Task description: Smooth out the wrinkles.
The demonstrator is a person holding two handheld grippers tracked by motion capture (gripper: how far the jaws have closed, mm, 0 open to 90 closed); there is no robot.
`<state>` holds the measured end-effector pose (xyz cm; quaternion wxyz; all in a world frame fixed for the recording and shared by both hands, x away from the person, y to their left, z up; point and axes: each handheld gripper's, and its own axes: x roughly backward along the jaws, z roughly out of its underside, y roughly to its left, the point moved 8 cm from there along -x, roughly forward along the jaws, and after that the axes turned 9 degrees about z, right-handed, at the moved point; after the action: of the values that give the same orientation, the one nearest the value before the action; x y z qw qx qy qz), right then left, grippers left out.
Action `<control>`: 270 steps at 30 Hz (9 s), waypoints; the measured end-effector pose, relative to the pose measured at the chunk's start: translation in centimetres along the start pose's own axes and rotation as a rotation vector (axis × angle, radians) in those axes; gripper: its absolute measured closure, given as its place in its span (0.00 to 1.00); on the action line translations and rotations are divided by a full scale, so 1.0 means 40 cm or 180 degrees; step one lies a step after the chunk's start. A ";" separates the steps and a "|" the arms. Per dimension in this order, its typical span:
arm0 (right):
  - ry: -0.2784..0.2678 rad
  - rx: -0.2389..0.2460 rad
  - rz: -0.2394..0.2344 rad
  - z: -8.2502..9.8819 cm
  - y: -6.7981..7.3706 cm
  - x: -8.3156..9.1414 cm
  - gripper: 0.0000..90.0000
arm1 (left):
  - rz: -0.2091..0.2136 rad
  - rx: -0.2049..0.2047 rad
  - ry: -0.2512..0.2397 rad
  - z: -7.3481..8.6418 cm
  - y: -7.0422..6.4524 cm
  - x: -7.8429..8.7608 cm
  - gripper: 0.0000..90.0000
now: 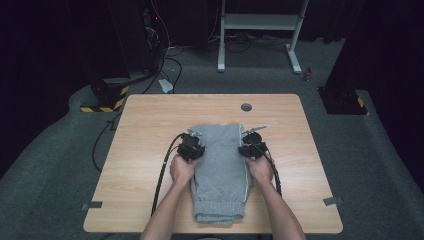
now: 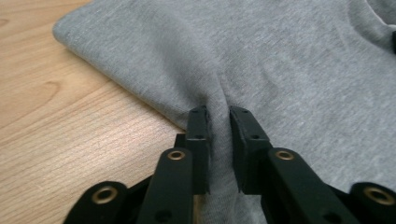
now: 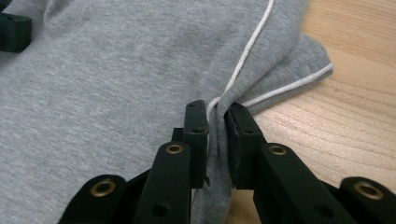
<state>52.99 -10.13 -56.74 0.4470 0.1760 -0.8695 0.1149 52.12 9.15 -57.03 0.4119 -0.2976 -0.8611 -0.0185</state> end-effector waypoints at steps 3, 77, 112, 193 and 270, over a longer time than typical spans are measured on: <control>0.0030 -0.0066 -0.0055 0.001 -0.003 0.004 0.89 | 0.0226 0.0095 0.0066 -0.001 0.006 0.004 0.91; -0.0935 0.0204 -0.0066 -0.279 -0.022 0.248 0.91 | 0.0778 -0.0061 -0.0693 -0.211 -0.019 0.264 0.91; -0.1142 0.0305 -0.0699 0.066 0.092 0.298 0.90 | 0.0755 -0.0498 -0.0473 0.027 -0.087 0.263 0.91; -0.0801 0.0036 -0.0302 0.113 -0.016 0.246 0.60 | 0.0561 0.0103 -0.0450 0.036 -0.071 0.170 0.42; -0.0772 0.0700 -0.0449 0.285 0.080 0.245 0.95 | 0.0938 -0.0689 -0.0253 0.190 -0.207 0.211 0.95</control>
<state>38.00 -13.29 -55.43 0.3239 0.2969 -0.8847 0.1555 38.38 8.65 -54.20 0.3415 -0.4635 -0.8167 -0.0387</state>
